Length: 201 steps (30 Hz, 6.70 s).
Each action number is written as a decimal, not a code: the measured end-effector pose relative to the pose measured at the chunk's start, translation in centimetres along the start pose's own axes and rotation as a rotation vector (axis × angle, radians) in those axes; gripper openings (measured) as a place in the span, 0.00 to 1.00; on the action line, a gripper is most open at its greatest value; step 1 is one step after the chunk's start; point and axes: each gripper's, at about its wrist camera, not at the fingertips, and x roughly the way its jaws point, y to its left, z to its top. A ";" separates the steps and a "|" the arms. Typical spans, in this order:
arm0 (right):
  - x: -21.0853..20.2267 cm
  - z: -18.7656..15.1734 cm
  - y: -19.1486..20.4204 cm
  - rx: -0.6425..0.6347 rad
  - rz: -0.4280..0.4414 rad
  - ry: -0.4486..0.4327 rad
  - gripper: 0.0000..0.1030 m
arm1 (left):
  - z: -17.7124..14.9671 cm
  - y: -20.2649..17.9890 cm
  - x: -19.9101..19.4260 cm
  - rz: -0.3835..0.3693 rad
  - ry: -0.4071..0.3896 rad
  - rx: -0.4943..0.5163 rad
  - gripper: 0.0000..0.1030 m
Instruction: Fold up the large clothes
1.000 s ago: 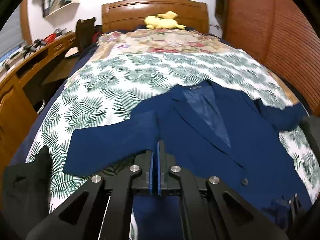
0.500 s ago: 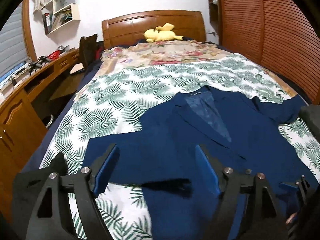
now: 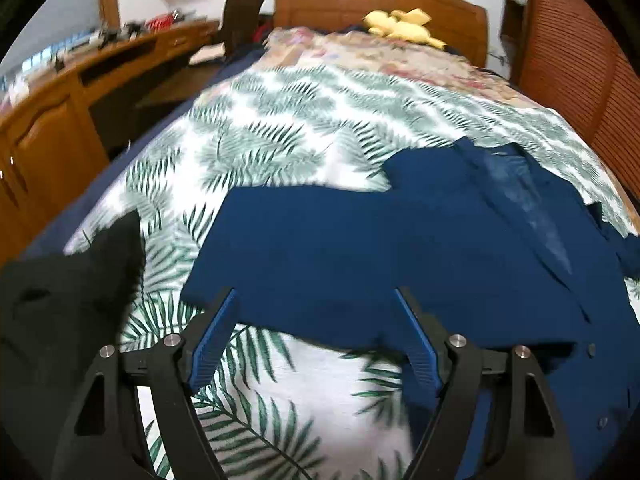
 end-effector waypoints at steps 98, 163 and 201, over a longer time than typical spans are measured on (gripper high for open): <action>3.9 4.4 7.6 -0.107 -0.061 0.126 0.72 | -13.6 -1.5 -16.0 -0.233 -0.344 0.129 0.72; -11.1 -2.2 1.8 0.005 -0.229 0.126 0.43 | -13.4 -10.3 -17.6 -0.330 -0.338 0.266 0.73; -8.9 -1.6 -9.9 0.106 -0.421 0.119 0.07 | -13.9 -14.2 -17.6 -0.362 -0.363 0.318 0.73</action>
